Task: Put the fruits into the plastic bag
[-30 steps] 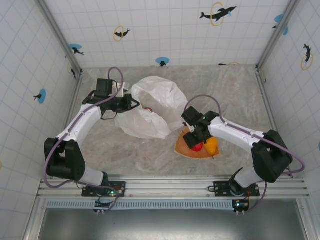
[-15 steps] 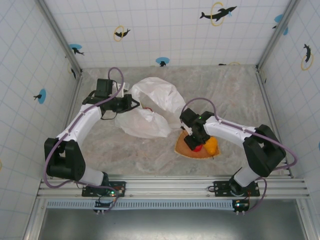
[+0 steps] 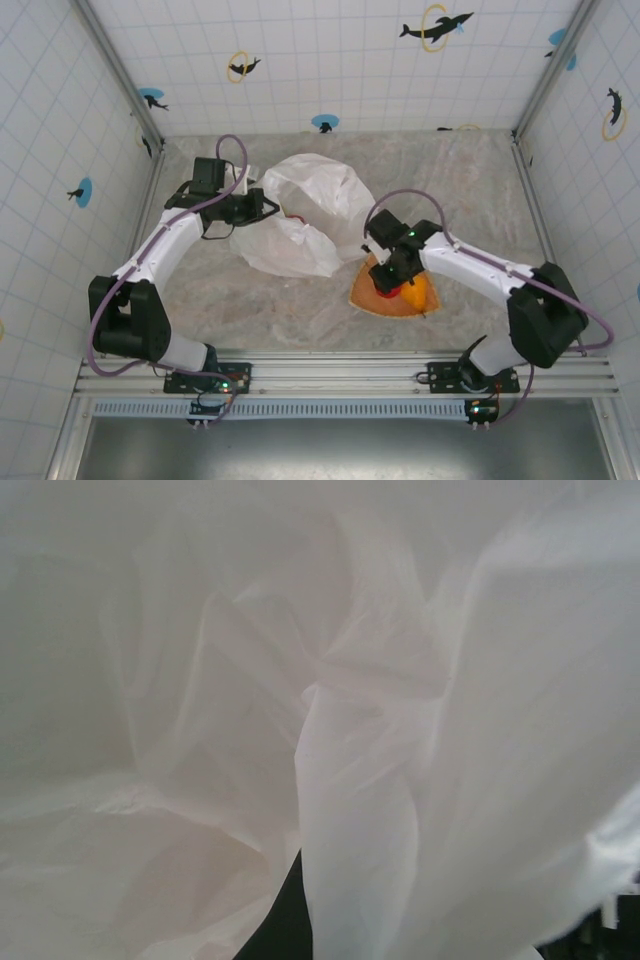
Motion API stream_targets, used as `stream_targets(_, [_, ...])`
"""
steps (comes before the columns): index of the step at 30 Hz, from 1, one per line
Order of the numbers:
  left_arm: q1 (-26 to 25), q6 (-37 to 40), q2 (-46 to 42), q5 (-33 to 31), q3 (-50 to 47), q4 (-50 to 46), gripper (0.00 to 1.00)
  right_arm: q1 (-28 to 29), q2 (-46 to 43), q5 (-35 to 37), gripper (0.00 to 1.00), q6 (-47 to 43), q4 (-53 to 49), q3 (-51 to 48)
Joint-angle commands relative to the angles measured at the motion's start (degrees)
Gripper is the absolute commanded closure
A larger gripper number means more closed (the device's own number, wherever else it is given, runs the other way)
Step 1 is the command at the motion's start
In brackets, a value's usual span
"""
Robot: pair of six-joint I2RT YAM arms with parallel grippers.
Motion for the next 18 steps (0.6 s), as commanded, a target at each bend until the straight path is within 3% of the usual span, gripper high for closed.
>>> stream_targets(1, [0.2,-0.2,-0.8,0.2,-0.6,-0.2,1.0,-2.1,-5.5,-4.7,0.56,-0.1,0.5,2.6])
stream_targets(7, [0.2,-0.1,-0.8,0.1,-0.5,-0.4,1.0,-4.2,-11.8,-11.9,0.56,-0.5,2.9,6.4])
stream_targets(11, [0.2,-0.4,-0.8,0.3,-0.1,-0.2,1.0,-4.6,-12.4,-16.6,0.56,0.8,10.2,9.9])
stream_targets(18, [0.2,-0.8,-1.6,0.3,-0.2,-0.5,1.0,-4.7,-6.2,-15.5,0.56,3.8,23.4,10.5])
